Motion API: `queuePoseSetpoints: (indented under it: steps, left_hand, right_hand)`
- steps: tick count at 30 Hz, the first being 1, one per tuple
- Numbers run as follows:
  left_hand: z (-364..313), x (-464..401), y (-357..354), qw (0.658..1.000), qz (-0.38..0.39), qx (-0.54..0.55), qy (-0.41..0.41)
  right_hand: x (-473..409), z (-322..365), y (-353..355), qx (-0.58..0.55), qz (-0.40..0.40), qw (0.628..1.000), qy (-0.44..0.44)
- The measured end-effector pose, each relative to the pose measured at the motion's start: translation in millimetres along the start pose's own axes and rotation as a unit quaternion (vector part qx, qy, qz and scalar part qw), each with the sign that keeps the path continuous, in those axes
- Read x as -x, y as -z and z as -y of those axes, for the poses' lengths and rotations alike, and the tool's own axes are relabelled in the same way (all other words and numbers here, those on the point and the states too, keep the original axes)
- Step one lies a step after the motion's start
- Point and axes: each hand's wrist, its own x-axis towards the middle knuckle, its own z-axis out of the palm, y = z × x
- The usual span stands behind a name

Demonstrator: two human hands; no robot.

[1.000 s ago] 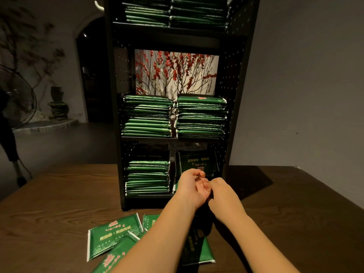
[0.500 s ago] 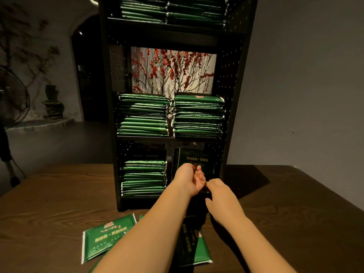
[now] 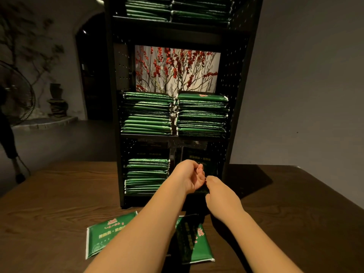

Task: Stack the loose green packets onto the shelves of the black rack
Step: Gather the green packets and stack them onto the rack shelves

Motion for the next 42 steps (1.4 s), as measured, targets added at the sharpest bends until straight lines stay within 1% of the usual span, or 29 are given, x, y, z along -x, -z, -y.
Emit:
queuePoseSetpoints:
  steps: [4,10,16,21,26,31,37,40,42]
  left_hand:
    - [3.4,5.9,7.7,1.0,0.01,-0.004,0.013]
    - [5.9,6.4,12.5,0.999,-0.02,-0.047,0.005]
    - [6.6,-1.0,10.9,0.999,0.003,-0.014,0.028]
    - [3.9,-4.6,6.1,0.999,0.023,0.01,0.022]
    - [-2.2,1.2,3.1,1.0,0.026,0.01,0.002]
    - [-2.4,19.6,9.9,0.997,0.009,-0.066,-0.028]
    - [22.1,34.3,26.1,0.988,-0.026,-0.135,-0.065]
    - [33.0,34.3,24.0,0.978,-0.064,-0.176,-0.096]
    - [36.8,31.4,24.6,0.959,-0.086,-0.235,-0.129]
  right_hand:
    - [-0.8,1.3,-1.7,0.013,0.007,1.0,0.016]
    - [-2.4,5.8,-1.0,0.019,0.016,1.0,0.003]
    - [4.3,6.2,-3.1,0.068,-0.022,0.997,0.016]
    - [6.0,9.0,-0.8,0.086,-0.036,0.995,0.021]
    - [7.7,11.2,5.4,0.055,-0.047,0.997,-0.008]
    - [7.1,15.9,7.4,0.054,-0.042,0.997,-0.026]
    - [12.5,17.5,5.1,0.092,-0.049,0.994,-0.025]
    - [13.7,15.8,3.2,0.098,-0.048,0.994,-0.013]
    - [13.2,15.9,3.5,0.1,-0.049,0.994,-0.006]
